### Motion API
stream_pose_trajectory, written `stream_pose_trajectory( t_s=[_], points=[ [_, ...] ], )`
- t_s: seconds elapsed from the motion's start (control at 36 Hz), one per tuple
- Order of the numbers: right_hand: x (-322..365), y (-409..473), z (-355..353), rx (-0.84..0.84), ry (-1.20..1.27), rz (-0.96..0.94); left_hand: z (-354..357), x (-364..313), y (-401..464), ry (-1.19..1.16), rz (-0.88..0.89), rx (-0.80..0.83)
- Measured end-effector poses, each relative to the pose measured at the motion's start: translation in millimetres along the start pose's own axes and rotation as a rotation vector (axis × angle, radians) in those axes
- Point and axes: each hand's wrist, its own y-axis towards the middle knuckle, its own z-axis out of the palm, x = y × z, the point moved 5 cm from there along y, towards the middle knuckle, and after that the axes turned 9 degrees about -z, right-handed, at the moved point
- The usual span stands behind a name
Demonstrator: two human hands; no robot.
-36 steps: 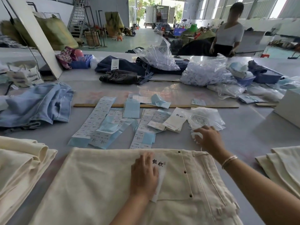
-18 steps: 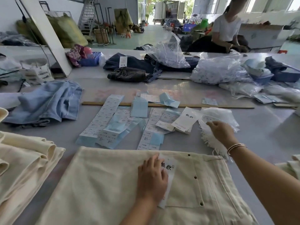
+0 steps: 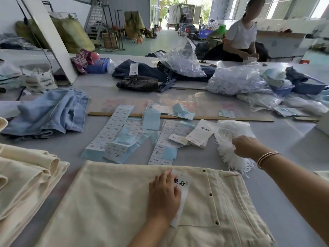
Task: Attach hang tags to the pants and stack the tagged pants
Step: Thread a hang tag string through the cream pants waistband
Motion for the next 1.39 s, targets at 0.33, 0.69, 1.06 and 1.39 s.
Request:
stream_pose_trajectory(
  t_s=[0.33,0.69,1.06,1.39],
  points=[
    [13.1,-3.0,-16.3,0.004,-0.472,-0.039,0.8,1.0,0.2,-0.009,0.016,-0.016],
    [5.7,-1.1,-28.0,0.127,-0.261,0.156,-1.9,1.6,-0.5,0.000,0.012,-0.013],
    [-19.1,-3.1,-2.8,-0.085,0.658,0.416,-0.8,1.3,-1.4,-0.023,0.012,-0.020],
    [-0.7,-4.8,-3.6,-0.232,0.420,0.275,1.2,1.1,0.2,-0.038,-0.010,0.037]
  ],
)
